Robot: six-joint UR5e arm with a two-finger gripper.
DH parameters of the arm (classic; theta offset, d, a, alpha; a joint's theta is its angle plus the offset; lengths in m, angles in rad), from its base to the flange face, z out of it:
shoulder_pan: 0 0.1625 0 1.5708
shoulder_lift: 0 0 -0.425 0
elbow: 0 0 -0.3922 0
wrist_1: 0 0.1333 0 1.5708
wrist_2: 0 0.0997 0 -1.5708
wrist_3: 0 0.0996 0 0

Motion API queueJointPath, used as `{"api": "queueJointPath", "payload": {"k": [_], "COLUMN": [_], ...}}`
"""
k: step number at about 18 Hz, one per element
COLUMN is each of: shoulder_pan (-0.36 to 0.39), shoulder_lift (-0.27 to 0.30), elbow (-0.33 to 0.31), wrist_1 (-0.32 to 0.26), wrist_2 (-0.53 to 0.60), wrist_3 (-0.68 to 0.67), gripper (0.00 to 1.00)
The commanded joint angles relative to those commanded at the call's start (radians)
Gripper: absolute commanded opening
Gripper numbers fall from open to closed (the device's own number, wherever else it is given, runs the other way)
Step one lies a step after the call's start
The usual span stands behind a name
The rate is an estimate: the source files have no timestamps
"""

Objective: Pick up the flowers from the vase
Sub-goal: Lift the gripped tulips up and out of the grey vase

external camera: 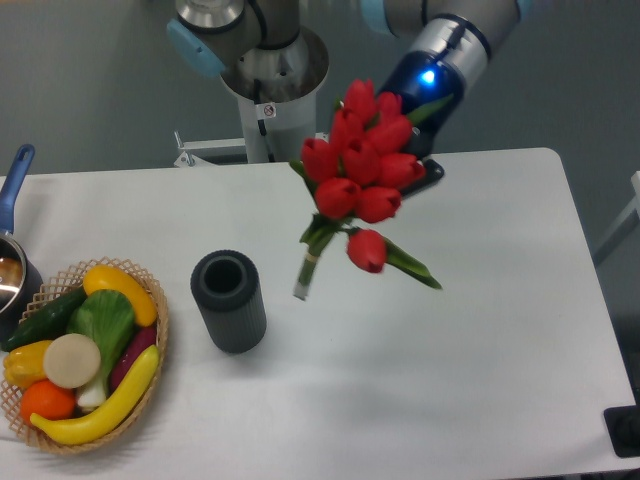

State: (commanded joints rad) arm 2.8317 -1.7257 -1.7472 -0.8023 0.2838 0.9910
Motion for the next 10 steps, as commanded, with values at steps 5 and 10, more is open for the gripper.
{"api": "queueJointPath", "payload": {"k": [5, 10], "shoulder_pan": [0.005, 0.005], "shoulder_lift": [0.002, 0.005], "elbow": [-0.002, -0.005], "wrist_1": [0.002, 0.002], "wrist_2": [0.002, 0.000], "wrist_3": [0.005, 0.003], "gripper": [0.33, 0.34]}}
